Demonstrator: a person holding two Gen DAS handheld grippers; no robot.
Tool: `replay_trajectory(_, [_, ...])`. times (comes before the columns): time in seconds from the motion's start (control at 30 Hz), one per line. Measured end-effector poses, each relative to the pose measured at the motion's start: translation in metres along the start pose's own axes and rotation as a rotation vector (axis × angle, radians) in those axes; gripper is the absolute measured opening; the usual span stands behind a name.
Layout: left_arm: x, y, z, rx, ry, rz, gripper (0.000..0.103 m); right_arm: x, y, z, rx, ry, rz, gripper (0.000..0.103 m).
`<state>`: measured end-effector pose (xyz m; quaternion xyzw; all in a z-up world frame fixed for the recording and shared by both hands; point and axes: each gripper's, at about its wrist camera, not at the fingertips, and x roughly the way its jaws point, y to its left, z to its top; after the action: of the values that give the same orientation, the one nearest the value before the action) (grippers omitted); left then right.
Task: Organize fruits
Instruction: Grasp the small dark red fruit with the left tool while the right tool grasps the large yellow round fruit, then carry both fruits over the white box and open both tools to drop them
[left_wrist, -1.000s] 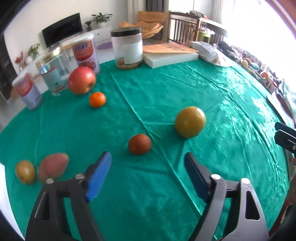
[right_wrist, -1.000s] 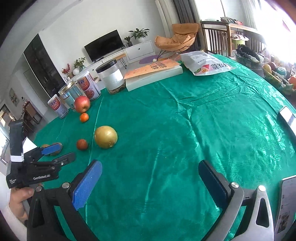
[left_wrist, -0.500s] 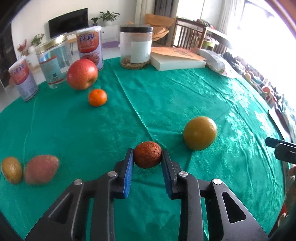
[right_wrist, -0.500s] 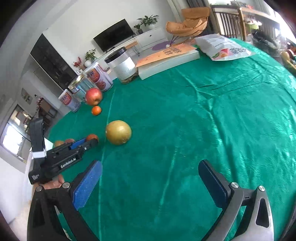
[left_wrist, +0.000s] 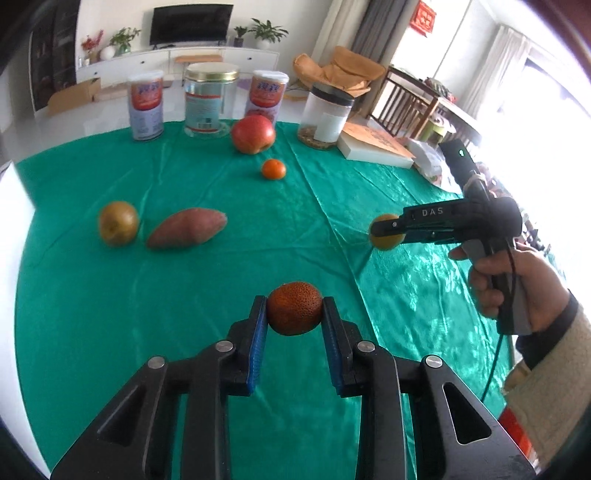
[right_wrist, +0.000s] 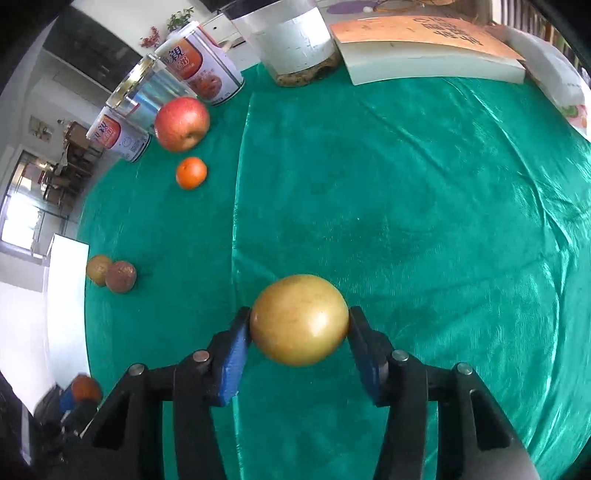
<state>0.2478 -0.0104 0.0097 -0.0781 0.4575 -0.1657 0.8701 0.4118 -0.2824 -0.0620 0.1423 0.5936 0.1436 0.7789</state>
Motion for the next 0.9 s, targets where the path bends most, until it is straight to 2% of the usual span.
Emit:
replay_trajectory(0.1, [-0.06,0.033,-0.023,-0.081,-0.035,-0.018,0.029,-0.024,0.024,-0.015,-0.067,-0.061,-0.004,0.051])
replay_trajectory(0.13, [-0.08,0.044,-0.028,-0.104,-0.049,-0.011,0.029,-0.031,0.038,-0.023,-0.097,-0.068,0.009,0.051])
replay_trajectory(0.17, [-0.108,0.062,-0.036,-0.135,-0.073,0.002,0.029,-0.045,0.071,-0.042,-0.16,-0.062,0.069,0.051])
replay_trajectory(0.2, [-0.133,0.078,-0.042,-0.16,-0.097,0.022,0.029,-0.045,0.071,-0.042,-0.16,-0.062,0.069,0.051])
replay_trajectory(0.3, [-0.206,0.137,-0.064,-0.249,-0.163,0.134,0.029,-0.052,0.151,-0.075,-0.284,-0.03,0.178,0.051])
replay_trajectory(0.37, [-0.243,0.178,-0.08,-0.292,-0.18,0.256,0.029,-0.052,0.217,-0.099,-0.376,0.002,0.257,0.051])
replay_trajectory(0.43, [-0.264,0.221,-0.097,-0.329,-0.153,0.389,0.029,-0.05,0.284,-0.125,-0.474,0.033,0.32,0.051])
replay_trajectory(0.53, [-0.268,0.276,-0.124,-0.421,-0.096,0.446,0.029,-0.039,0.386,-0.172,-0.636,0.105,0.391,0.051])
replay_trajectory(0.63, [-0.253,0.308,-0.138,-0.454,-0.032,0.456,0.029,-0.014,0.466,-0.213,-0.769,0.153,0.375,0.051])
replay_trajectory(0.67, [-0.247,0.317,-0.138,-0.462,-0.014,0.454,0.029,-0.003,0.486,-0.225,-0.804,0.164,0.354,0.051])
replay_trajectory(0.77, [-0.224,0.342,-0.14,-0.5,0.043,0.445,0.03,0.038,0.532,-0.245,-0.885,0.156,0.219,0.051])
replay_trajectory(0.83, [-0.209,0.354,-0.143,-0.527,0.083,0.44,0.03,0.078,0.55,-0.248,-0.922,0.159,0.092,0.051])
replay_trajectory(0.9, [-0.2,0.358,-0.148,-0.537,0.113,0.438,0.031,0.099,0.558,-0.242,-0.925,0.166,0.05,0.051])
